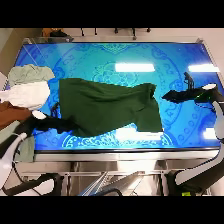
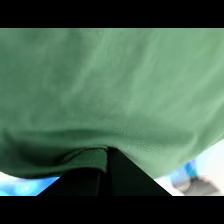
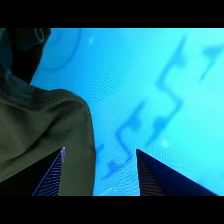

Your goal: Fold the shirts.

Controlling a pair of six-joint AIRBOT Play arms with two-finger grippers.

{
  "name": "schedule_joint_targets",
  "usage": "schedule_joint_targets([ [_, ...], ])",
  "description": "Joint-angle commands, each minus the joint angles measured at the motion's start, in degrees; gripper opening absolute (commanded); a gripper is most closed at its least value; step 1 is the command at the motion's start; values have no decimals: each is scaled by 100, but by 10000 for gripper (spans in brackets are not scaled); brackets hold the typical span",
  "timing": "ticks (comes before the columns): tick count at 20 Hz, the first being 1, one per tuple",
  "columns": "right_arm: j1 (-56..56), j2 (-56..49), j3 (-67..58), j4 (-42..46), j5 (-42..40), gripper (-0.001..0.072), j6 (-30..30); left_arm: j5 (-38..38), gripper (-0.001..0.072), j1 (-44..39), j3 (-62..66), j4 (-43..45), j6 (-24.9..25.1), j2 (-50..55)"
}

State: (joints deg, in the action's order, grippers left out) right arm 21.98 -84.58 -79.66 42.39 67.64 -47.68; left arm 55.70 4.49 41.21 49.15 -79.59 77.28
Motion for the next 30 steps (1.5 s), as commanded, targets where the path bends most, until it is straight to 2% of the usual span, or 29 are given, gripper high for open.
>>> schedule_joint_targets([
  [1, -151, -122, -4, 52, 57, 500, 59, 483, 15, 693, 920, 186, 212, 365],
  [7, -984, -595, -4, 92, 643, 499, 59, 822, 16, 756, 1847, 190, 221, 872],
  [9, -1132, -608, -4, 442, 796, 483, -37, 960, 16, 756, 2000, 192, 225, 1019],
  [11, -1130, -608, -4, 614, 1095, 371, -33, 1043, 16, 758, 2070, 192, 236, 1086],
  [14, -1064, -603, -4, 730, 1381, 342, -101, 1082, 16, 758, 2070, 192, 295, 1082],
  [15, -1075, -603, -4, 732, 1478, 241, -94, 1102, 16, 756, 2070, 188, 306, 1082],
  [16, -1104, -603, -4, 732, 1523, 207, -96, 1139, 16, 756, 2070, 181, 306, 1082],
  [17, -1141, -601, -4, 686, 1572, 32, -94, 1180, 16, 756, 2070, 173, 306, 1082],
  [19, -1154, -446, -7, 348, 1635, 20, -94, 1307, 15, 758, 2070, -9, 365, 981],
  [22, -1034, 446, -236, -1255, 1786, 20, 151, 1473, 14, 804, 2240, -1237, 966, 142],
  [24, -874, 1434, -763, -2232, 1687, 20, 437, 2076, 15, 975, 2898, -2286, 1274, -579],
  [26, -627, 2518, -1436, -2337, 953, 21, 643, 2710, 15, 1357, 3980, -3689, 1853, -1224],
  [28, -328, 3558, -1878, -2306, -103, 20, 918, 2734, 15, 1965, 5224, -4889, 1849, -1679],
  [30, -13, 4522, -1989, -2092, -999, 19, 1069, 2514, 15, 2813, 6393, -5445, 1580, -2048],
])
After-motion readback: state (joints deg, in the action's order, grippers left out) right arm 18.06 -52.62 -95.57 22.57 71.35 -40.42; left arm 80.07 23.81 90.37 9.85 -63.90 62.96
